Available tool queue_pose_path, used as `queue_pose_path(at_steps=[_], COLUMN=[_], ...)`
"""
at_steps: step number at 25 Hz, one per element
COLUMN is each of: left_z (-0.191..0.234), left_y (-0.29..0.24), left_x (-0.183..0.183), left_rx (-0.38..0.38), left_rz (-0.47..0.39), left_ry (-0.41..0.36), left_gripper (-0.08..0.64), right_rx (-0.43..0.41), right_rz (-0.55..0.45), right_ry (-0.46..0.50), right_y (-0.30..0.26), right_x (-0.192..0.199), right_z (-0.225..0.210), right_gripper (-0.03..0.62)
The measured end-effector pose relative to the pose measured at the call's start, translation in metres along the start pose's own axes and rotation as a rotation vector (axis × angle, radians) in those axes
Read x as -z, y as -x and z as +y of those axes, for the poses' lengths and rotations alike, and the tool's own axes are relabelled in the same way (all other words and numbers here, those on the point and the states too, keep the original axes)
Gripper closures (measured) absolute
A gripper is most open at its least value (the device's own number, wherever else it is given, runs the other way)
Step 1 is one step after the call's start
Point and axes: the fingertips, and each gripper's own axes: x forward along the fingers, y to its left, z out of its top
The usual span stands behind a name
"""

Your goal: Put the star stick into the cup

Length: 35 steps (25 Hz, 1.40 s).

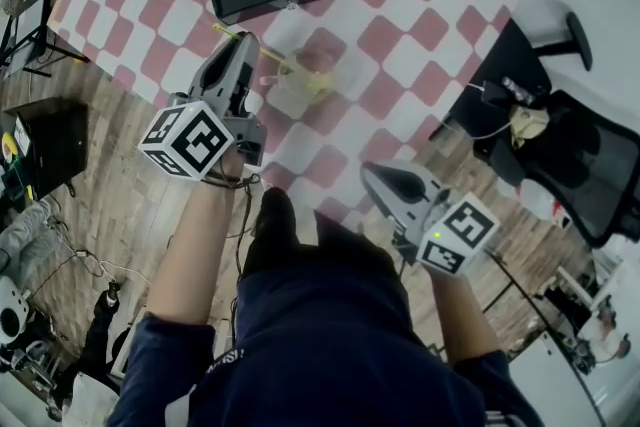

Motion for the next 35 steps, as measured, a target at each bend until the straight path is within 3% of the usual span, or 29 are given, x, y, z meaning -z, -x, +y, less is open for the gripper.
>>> queue_pose_path(at_steps=[9, 14, 35], left_z=[0.001, -0.008, -0.137], left_y=[0.015, 0.034, 0.134], left_x=[0.007, 0.011, -0.046], left_rx=[0.015, 0.03, 0.278], left_rz=[0.031, 0.052, 0.053], left_ry=[0.021, -0.005, -0.388], left_gripper=[0.423, 0.422, 0.503], right_rx=[-0.002, 0.007, 0.057], right_rz=[-0.012, -0.037, -0.216], right_ry=[0.02, 0.042, 0.214], right_y=[-0.006, -0.006, 0.024], right_x=[-0.002, -0.008, -0.067], right_z=[0.014, 0.028, 0.107], right_gripper=[0.577, 0.577, 0.577])
